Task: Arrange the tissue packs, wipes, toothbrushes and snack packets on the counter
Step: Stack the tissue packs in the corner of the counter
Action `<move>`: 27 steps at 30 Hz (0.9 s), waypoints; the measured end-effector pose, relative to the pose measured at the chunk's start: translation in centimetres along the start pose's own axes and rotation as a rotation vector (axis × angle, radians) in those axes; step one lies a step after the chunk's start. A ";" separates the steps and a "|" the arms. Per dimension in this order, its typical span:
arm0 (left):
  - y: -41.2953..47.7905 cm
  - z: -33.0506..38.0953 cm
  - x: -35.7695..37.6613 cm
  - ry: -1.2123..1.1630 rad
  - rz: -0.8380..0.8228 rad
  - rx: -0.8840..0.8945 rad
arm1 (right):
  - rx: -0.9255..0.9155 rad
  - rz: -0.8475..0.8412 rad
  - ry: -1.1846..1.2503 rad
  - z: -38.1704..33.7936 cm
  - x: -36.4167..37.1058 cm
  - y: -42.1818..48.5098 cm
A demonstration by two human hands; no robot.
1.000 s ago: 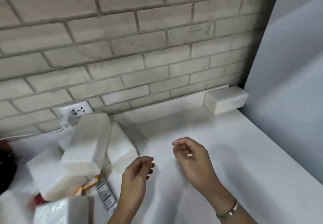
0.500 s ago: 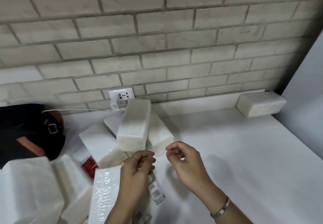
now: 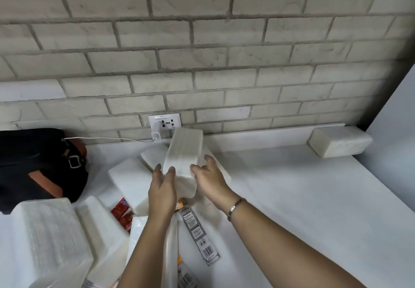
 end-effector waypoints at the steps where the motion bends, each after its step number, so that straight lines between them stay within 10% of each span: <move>1: 0.3 0.0 0.1 0.002 -0.011 -0.011 | 0.011 -0.003 -0.021 0.0 0.4 0.4; 17: -2.1 -1.2 3.3 0.248 -0.098 0.489 | -0.005 0.004 0.540 2.0 -0.6 -1.2; 27: -5.7 -2.8 9.2 0.383 -0.535 0.904 | 0.134 0.166 0.612 6.0 -10.3 -3.1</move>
Point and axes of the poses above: each hand's wrist, its own y-axis towards the middle knuckle, its own x-axis out of the palm, z = x × y, the point moved 1 cm from there along y, towards the middle knuckle, and after that the axes turned 8 degrees about -y, right-handed, at the moved point
